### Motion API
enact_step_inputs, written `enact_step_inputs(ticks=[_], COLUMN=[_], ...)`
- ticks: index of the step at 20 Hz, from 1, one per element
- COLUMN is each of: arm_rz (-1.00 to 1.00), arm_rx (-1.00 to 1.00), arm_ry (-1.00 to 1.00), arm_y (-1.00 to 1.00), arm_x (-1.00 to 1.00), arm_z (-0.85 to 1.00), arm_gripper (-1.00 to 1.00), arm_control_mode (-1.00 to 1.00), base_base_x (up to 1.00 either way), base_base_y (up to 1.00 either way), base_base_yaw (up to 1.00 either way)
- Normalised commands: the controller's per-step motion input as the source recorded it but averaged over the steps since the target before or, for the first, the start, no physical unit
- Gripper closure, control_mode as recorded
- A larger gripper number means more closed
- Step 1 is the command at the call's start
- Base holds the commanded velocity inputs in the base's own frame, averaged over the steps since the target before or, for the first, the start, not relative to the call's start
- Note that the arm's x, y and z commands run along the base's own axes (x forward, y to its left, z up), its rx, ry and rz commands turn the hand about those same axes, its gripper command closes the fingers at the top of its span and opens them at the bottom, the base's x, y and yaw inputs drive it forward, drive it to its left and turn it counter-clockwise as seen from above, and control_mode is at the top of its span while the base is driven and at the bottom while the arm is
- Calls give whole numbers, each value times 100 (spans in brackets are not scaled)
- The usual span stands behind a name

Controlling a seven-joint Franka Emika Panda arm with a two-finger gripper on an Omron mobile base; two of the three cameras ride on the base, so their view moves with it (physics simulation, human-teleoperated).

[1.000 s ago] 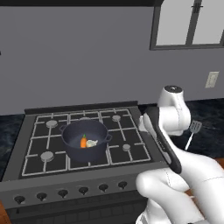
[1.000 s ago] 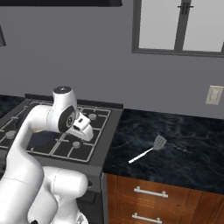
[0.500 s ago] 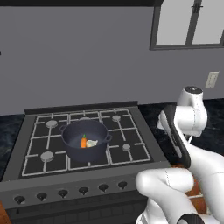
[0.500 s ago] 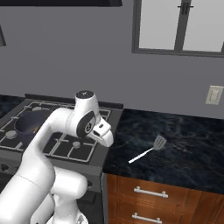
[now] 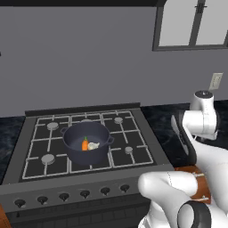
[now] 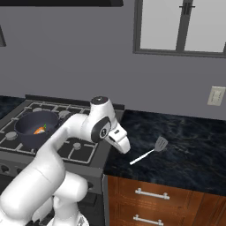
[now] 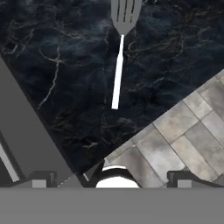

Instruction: Put the carrot and garlic in the pot. Retrieve the spatula and lightly stir the vegetables in the pot.

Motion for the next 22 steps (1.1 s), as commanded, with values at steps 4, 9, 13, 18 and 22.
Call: enact_step_inputs(ticks=[4, 9, 13, 18, 22], arm_rz=[-11, -7, -4, -1, 0], arm_rx=[-8, -3, 0, 2, 0], arm_ry=[0, 0, 0, 2, 1], arm_y=[-39, -39, -36, -35, -18], arm_x=[28, 28, 27, 24, 29], arm_z=[-30, -30, -25, -10, -16], arm_gripper=[-100, -100, -100, -100, -100], arm_control_mode=[-100, -100, -100, -100, -100], base_base_x=[0, 0, 0, 0, 0], base_base_y=[0, 0, 0, 0, 0], base_base_yaw=[0, 0, 0, 0, 0])
